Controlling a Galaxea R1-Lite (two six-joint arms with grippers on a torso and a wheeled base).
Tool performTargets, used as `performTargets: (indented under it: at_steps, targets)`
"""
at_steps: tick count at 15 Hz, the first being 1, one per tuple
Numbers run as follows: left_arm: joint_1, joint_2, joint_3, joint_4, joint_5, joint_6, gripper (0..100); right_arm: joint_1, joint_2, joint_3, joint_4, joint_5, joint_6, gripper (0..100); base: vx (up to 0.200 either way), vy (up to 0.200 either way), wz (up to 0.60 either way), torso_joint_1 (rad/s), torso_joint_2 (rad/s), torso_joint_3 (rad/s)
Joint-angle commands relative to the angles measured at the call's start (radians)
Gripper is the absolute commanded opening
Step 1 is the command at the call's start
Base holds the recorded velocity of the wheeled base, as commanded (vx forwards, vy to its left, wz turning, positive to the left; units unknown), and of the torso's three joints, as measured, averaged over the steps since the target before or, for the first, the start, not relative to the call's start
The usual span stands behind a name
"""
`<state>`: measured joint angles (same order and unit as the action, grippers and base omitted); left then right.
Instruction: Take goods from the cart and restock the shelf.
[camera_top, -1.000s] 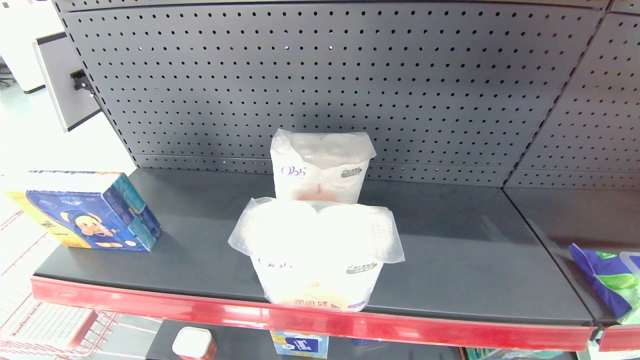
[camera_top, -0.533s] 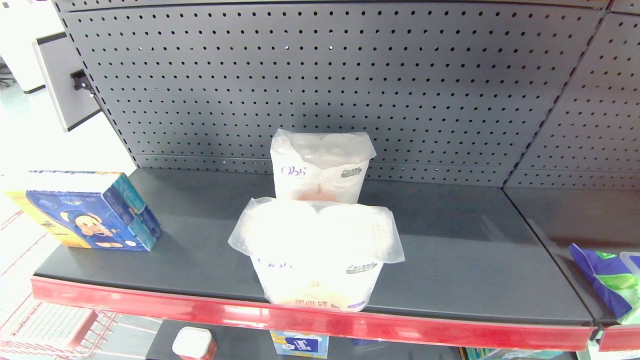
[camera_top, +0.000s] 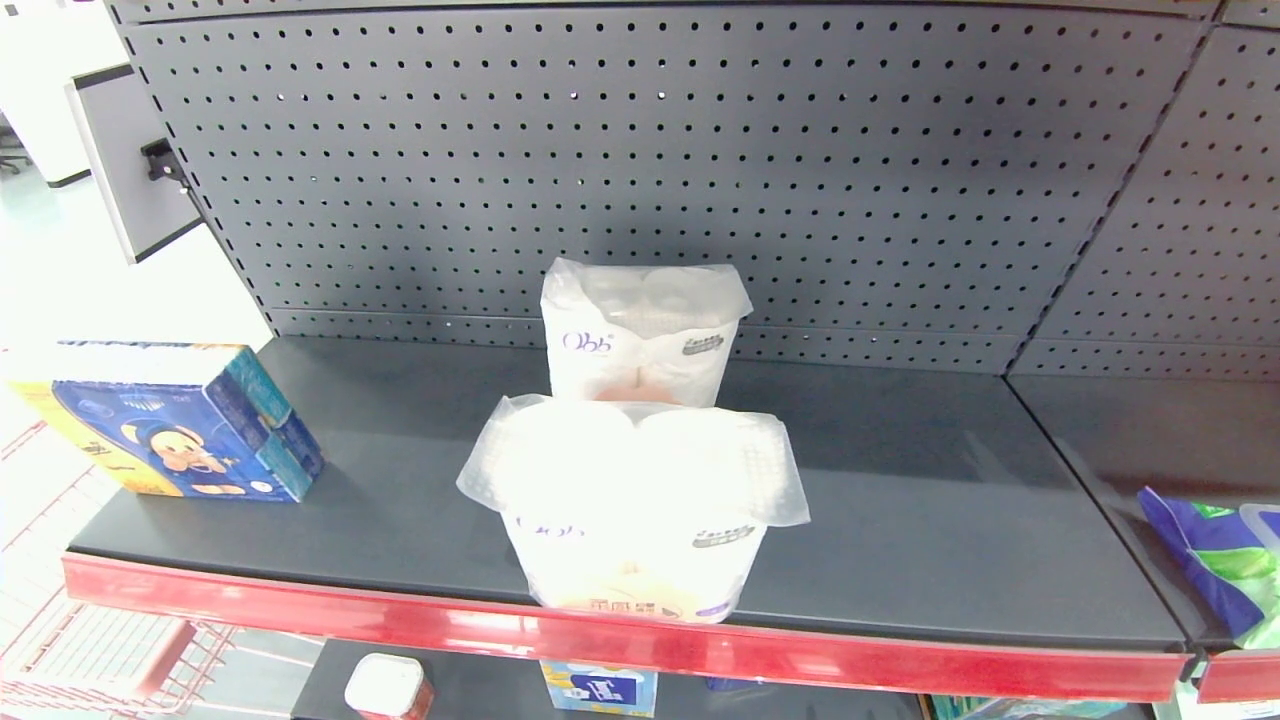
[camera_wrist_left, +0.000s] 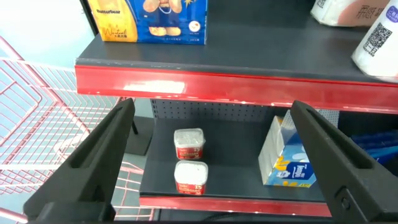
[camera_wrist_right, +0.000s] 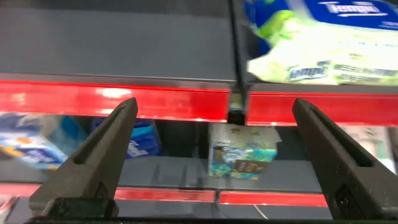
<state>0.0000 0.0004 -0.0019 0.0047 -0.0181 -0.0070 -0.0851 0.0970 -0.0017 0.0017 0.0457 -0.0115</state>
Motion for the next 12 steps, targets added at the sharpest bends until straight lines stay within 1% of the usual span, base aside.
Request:
performTargets:
  at_steps: [1, 3, 4, 6, 8, 9, 10, 12]
  targets:
    - [0.0, 0.0, 0.0, 0.0, 0.0, -0.001, 100, 0.004, 0.0, 0.002, 0.0, 0.003, 0.002, 100, 0.0, 0.0, 0.0, 0.0, 0.0, 0.0]
    - [0.0, 0.0, 0.0, 0.0, 0.0, -0.001, 100, 0.062, -0.016, 0.002, 0.0, 0.003, 0.005, 100, 0.0, 0.0, 0.0, 0.0, 0.0, 0.0]
    - [0.0, 0.0, 0.0, 0.0, 0.0, -0.001, 100, 0.136, -0.02, 0.0, 0.0, 0.002, 0.011, 100, 0.0, 0.0, 0.0, 0.0, 0.0, 0.0]
    - [0.0, 0.0, 0.0, 0.0, 0.0, -0.001, 100, 0.13, -0.022, 0.002, 0.0, 0.002, 0.013, 100, 0.0, 0.0, 0.0, 0.0, 0.0, 0.0]
    - [0.0, 0.0, 0.0, 0.0, 0.001, -0.001, 100, 0.085, -0.097, 0.002, 0.0, -0.01, 0.015, 100, 0.0, 0.0, 0.0, 0.0, 0.0, 0.0]
    - [0.0, 0.0, 0.0, 0.0, 0.001, -0.001, 100, 0.087, -0.097, 0.002, 0.0, -0.052, 0.015, 100, 0.0, 0.0, 0.0, 0.0, 0.0, 0.0]
    - [0.0, 0.0, 0.0, 0.0, 0.001, -0.001, 100, 0.087, -0.097, 0.002, 0.0, -0.067, 0.016, 100, 0.0, 0.0, 0.0, 0.0, 0.0, 0.0]
    - [0.0, 0.0, 0.0, 0.0, 0.001, -0.001, 100, 0.087, -0.097, 0.002, 0.0, -0.063, 0.01, 100, 0.0, 0.0, 0.0, 0.0, 0.0, 0.0]
